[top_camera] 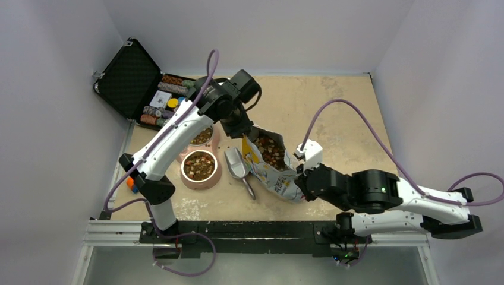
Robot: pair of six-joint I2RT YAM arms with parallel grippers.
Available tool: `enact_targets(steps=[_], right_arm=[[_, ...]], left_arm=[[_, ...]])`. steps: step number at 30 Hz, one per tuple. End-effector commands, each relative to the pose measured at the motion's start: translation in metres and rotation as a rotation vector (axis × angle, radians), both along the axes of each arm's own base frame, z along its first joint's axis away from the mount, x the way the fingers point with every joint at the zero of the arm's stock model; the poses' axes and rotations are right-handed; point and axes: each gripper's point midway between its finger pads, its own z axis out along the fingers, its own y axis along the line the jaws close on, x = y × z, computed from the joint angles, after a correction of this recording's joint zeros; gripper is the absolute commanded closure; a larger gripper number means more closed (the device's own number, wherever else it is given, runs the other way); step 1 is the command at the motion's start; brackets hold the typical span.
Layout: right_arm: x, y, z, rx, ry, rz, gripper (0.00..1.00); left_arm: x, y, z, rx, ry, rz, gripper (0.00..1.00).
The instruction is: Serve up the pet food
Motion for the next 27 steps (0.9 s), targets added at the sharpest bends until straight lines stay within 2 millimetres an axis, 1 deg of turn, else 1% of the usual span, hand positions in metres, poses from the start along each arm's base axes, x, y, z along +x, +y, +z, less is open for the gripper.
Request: enact_targets(steps=[1,2,4,7,10,13,16,19,22,27], right_arm=[[-0.009,-0.013,0.016,0.110,-0.026,0.090,1.00],[-0.009,-0.015,0.019,0.125,-0.028,0.094,1.00],[-0.010,-0.017,0.022,0.137,-0.032,0.103,1.00],[-0.011,-0.011,0.023,0.133,-0.030,0.121,1.00],[-0.010,-0.006,0.024,0.131,-0.031,0.116,1.00],[-0.009,-0.001,0.028,0.157,-0.036,0.118,1.00],[-0.010,0.002,0.031,0.182,-0.036,0.125,1.00],[-0.011,0.002,0.030,0.179,-0.034,0.133,1.00],[-0.012,-0.001,0.028,0.167,-0.032,0.132,1.00],[-0.012,-0.011,0.030,0.191,-0.030,0.114,1.00]], left_arm=[[0.009,0.029,0.050,-0.141,-0.101,0.059,0.59],[0.004,0.030,0.054,-0.170,-0.090,0.060,0.47],[-0.010,0.026,0.059,-0.250,-0.049,0.063,0.30],[-0.030,0.016,0.062,-0.382,0.041,0.090,0.22],[-0.040,0.010,0.067,-0.481,0.090,0.131,0.13],[-0.046,0.002,0.066,-0.534,0.172,0.170,0.12],[-0.049,-0.007,0.053,-0.538,0.261,0.199,0.12],[-0.038,-0.029,0.042,-0.588,0.284,0.175,0.14],[-0.030,-0.042,0.028,-0.592,0.322,0.179,0.17],[-0.015,-0.036,0.016,-0.532,0.256,0.214,0.22]])
